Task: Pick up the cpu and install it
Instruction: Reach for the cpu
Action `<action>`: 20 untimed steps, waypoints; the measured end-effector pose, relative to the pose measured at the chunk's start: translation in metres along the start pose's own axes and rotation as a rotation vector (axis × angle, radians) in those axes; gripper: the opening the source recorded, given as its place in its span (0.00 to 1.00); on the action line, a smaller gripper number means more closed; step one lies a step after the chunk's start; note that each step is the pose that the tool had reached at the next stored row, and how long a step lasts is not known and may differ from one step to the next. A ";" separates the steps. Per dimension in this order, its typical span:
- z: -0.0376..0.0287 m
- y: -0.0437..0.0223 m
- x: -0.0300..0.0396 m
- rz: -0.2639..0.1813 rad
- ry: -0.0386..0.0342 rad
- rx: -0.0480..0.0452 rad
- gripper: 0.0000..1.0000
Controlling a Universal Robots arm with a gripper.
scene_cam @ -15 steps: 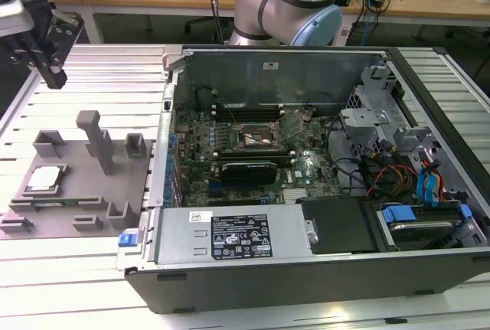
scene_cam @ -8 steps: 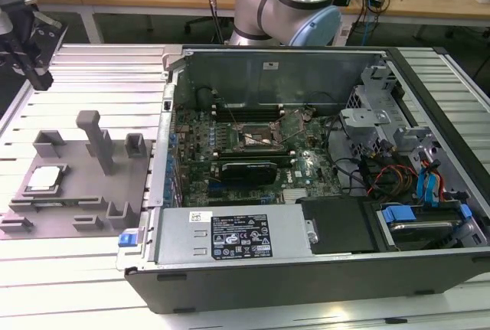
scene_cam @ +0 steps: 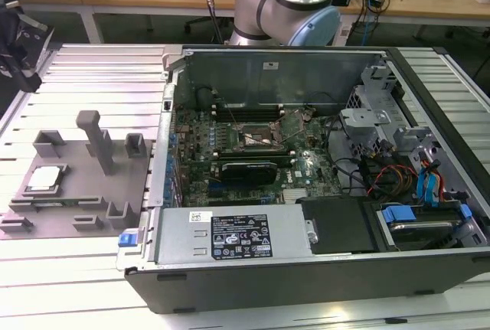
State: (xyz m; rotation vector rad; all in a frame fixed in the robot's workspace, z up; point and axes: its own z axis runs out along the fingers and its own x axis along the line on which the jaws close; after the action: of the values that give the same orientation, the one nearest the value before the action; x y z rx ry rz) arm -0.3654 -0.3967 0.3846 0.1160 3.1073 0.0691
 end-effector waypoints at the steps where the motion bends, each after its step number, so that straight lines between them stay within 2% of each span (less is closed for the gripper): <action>1: 0.0003 -0.0001 0.0020 0.000 0.0000 0.0000 0.11; 9: 0.0054 -0.0009 0.0187 0.000 -0.0001 0.0000 0.11; 20: 0.0314 -0.0028 0.0206 0.000 0.0000 0.0000 0.11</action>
State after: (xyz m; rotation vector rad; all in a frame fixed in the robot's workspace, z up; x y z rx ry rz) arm -0.3851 -0.3966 0.3526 0.1163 3.1073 0.0690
